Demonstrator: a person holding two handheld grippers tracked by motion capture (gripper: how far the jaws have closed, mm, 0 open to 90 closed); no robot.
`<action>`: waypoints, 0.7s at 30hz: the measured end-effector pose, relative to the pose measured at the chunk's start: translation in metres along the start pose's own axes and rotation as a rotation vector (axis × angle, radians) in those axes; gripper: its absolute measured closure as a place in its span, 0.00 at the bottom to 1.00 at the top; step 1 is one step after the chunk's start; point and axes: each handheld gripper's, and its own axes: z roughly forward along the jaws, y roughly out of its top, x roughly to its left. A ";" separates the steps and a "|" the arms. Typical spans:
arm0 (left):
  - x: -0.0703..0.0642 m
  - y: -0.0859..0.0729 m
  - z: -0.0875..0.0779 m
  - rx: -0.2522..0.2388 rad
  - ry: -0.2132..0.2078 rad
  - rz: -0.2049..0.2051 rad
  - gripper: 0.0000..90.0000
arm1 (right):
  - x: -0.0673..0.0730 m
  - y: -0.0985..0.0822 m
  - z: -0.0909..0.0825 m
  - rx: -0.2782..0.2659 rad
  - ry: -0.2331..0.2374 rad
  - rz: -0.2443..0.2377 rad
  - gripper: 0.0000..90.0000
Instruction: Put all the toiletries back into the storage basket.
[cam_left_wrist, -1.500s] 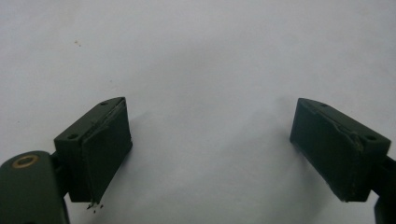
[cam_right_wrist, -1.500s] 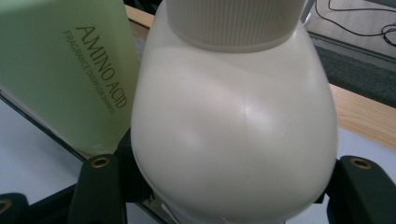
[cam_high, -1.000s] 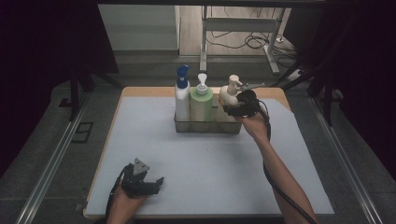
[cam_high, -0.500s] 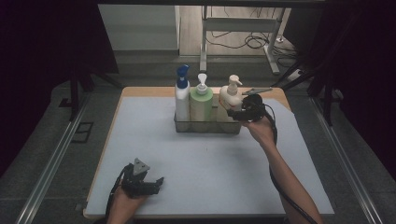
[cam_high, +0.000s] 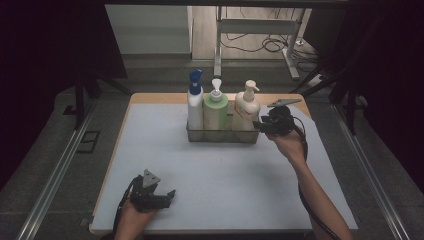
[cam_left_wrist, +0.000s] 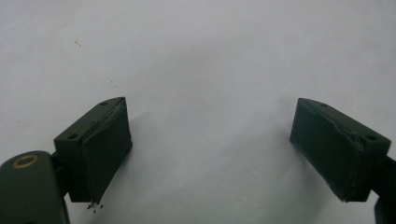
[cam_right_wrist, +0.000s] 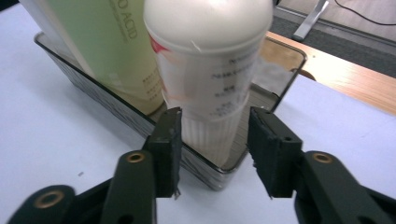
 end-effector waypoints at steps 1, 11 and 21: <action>0.000 0.000 0.000 0.000 0.000 0.000 0.13 | -0.001 -0.001 -0.001 0.001 -0.004 0.000 0.66; 0.000 0.000 0.000 0.000 0.000 0.000 0.13 | -0.012 0.001 0.005 0.008 -0.046 0.033 0.96; 0.000 0.000 0.000 0.000 -0.001 -0.002 0.13 | -0.027 0.006 0.025 0.031 -0.055 0.069 1.00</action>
